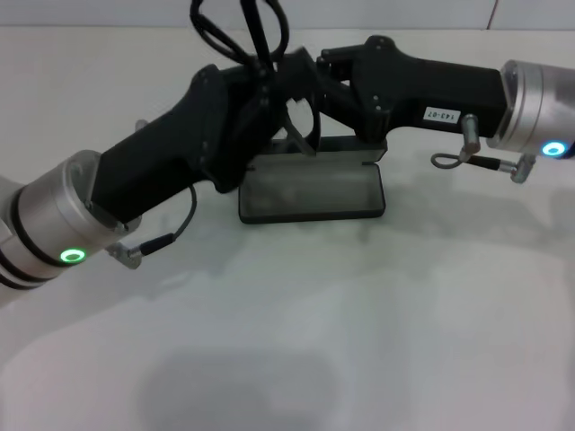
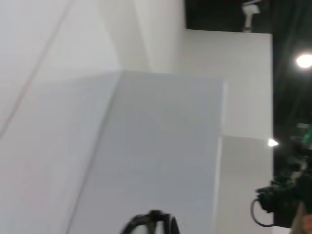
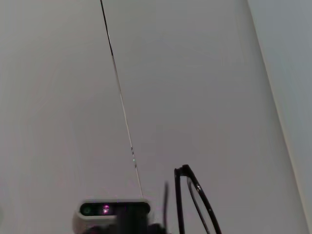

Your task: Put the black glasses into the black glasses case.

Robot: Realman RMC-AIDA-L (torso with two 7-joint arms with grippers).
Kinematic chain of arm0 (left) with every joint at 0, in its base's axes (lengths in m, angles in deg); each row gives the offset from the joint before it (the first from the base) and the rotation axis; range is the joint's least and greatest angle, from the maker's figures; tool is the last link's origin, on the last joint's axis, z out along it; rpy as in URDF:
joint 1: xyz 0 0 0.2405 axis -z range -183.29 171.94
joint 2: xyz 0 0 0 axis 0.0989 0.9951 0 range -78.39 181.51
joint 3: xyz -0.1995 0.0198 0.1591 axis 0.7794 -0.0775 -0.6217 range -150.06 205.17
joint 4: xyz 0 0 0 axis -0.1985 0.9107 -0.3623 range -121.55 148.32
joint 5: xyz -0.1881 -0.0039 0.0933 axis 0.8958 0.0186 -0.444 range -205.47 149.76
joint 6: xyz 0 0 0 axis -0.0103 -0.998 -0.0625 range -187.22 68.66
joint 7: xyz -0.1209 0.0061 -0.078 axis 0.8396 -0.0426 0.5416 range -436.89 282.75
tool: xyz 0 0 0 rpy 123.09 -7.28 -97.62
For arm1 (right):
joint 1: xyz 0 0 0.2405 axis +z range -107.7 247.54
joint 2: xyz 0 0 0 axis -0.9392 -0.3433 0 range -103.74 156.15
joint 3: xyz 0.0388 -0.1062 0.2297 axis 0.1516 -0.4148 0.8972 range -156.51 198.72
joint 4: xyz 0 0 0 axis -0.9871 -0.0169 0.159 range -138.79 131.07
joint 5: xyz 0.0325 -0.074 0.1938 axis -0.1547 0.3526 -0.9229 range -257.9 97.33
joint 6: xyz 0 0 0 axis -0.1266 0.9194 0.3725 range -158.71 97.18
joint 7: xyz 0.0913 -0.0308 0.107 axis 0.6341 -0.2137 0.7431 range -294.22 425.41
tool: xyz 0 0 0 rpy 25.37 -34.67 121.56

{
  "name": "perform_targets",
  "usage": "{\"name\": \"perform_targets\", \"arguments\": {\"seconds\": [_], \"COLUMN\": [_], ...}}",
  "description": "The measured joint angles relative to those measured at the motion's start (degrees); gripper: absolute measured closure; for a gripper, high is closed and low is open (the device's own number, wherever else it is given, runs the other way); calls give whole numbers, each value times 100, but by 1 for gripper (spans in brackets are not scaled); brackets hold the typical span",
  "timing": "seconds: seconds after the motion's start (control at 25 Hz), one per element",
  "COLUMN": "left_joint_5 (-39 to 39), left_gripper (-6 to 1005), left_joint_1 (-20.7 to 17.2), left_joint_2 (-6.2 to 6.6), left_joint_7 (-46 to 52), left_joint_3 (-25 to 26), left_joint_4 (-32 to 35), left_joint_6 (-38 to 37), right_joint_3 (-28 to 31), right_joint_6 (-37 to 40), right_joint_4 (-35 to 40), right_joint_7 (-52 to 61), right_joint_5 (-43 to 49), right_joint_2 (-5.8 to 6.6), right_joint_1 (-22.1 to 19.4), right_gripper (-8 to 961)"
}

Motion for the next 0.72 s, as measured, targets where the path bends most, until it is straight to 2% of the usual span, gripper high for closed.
{"name": "perform_targets", "arguments": {"seconds": [0.44,0.56,0.68,0.72], "left_joint_5": [-16,-143,-262,-293], "left_gripper": [960,959,959,959], "left_joint_1": [-28,-98,-276,-367], "left_joint_2": [7,123,329,381], "left_joint_7": [138,134,153,176], "left_joint_3": [-71,-82,-85,-88], "left_joint_4": [20,71,198,288], "left_joint_6": [132,-105,-284,-306], "right_joint_3": [20,23,20,20], "right_joint_6": [-69,-230,-531,-629], "right_joint_4": [32,306,1025,1424], "right_joint_7": [27,80,619,979], "right_joint_5": [4,199,1088,1635], "right_joint_2": [46,108,195,226], "right_joint_1": [-127,-225,-340,-378], "right_gripper": [924,924,924,924]}}
